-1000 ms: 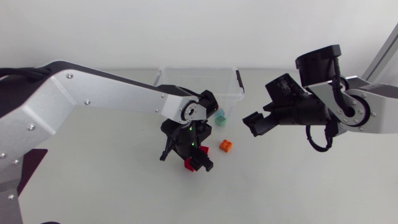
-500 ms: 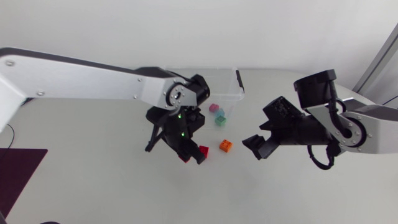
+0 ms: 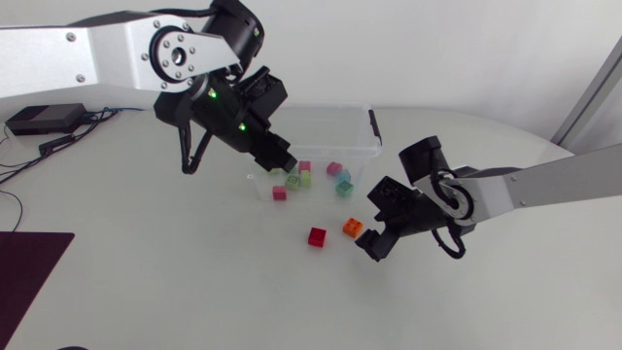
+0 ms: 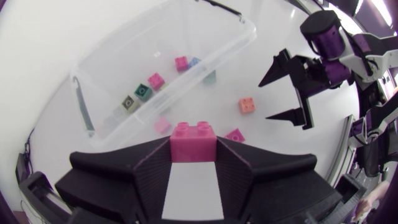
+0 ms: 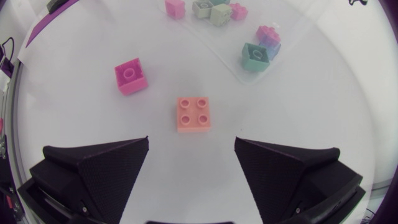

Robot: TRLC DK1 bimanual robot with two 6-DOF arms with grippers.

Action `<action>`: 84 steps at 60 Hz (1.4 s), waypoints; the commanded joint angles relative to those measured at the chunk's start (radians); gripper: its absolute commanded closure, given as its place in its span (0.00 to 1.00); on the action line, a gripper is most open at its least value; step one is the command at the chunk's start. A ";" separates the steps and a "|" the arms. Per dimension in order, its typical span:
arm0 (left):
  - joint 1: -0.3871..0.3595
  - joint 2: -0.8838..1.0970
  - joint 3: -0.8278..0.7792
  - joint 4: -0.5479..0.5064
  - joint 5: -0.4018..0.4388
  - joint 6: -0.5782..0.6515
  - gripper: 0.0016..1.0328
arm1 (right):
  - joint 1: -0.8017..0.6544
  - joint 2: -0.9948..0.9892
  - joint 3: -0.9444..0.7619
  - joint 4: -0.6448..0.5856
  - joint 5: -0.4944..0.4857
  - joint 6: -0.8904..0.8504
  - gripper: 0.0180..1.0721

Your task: Pick up the duplo bricks and place them in the container

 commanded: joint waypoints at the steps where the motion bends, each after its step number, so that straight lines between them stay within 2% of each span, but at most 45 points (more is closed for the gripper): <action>1: 0.015 -0.042 0.031 0.080 0.017 0.024 0.66 | 0.012 0.067 0.054 0.015 -0.006 -0.031 0.05; 7: 0.040 -0.046 0.034 0.166 0.043 0.021 0.65 | 0.018 0.130 0.096 0.026 -0.006 -0.042 0.05; 16: 0.074 -0.026 0.026 0.287 0.058 0.010 0.64 | 0.027 0.187 0.133 0.032 -0.001 -0.045 0.16; 22: 0.091 0.012 0.026 0.350 0.064 0.009 0.62 | 0.039 0.196 0.128 0.045 0.003 -0.048 0.38; 23: 0.095 0.031 0.026 0.373 0.064 0.009 0.61 | 0.042 0.196 0.123 0.052 0.003 -0.048 0.51; 25: 0.098 0.043 0.026 0.388 0.066 0.009 0.59 | 0.044 0.193 0.120 0.054 0.005 -0.050 0.59; 26: 0.100 0.051 0.028 0.396 0.069 0.009 0.56 | 0.044 0.191 0.117 0.055 0.006 -0.050 0.66; 27: 0.101 0.054 0.029 0.397 0.069 0.009 0.54 | 0.044 0.190 0.116 0.054 0.006 -0.051 0.68; 32: 0.103 0.089 0.034 0.425 0.070 0.015 0.21 | 0.044 0.158 0.091 0.048 0.005 -0.065 0.70; 37: 0.097 0.103 0.033 0.426 0.070 0.029 0.06 | 0.041 0.096 0.065 0.018 0.005 -0.068 0.71; 47: 0.100 0.092 0.023 0.429 0.075 0.050 0.05 | 0.019 -0.128 0.027 -0.066 0.000 -0.065 0.71; 58: 0.089 -0.008 -0.069 0.343 0.138 0.141 0.05 | -0.027 -0.312 0.108 -0.201 -0.031 -0.053 0.71; 72: 0.014 -0.072 -0.236 0.281 0.179 0.237 0.05 | -0.034 -0.321 0.260 -0.232 -0.040 -0.004 0.71; 84: -0.064 -0.052 -0.322 0.270 0.181 0.280 0.05 | -0.036 -0.195 0.404 -0.181 -0.040 0.041 0.70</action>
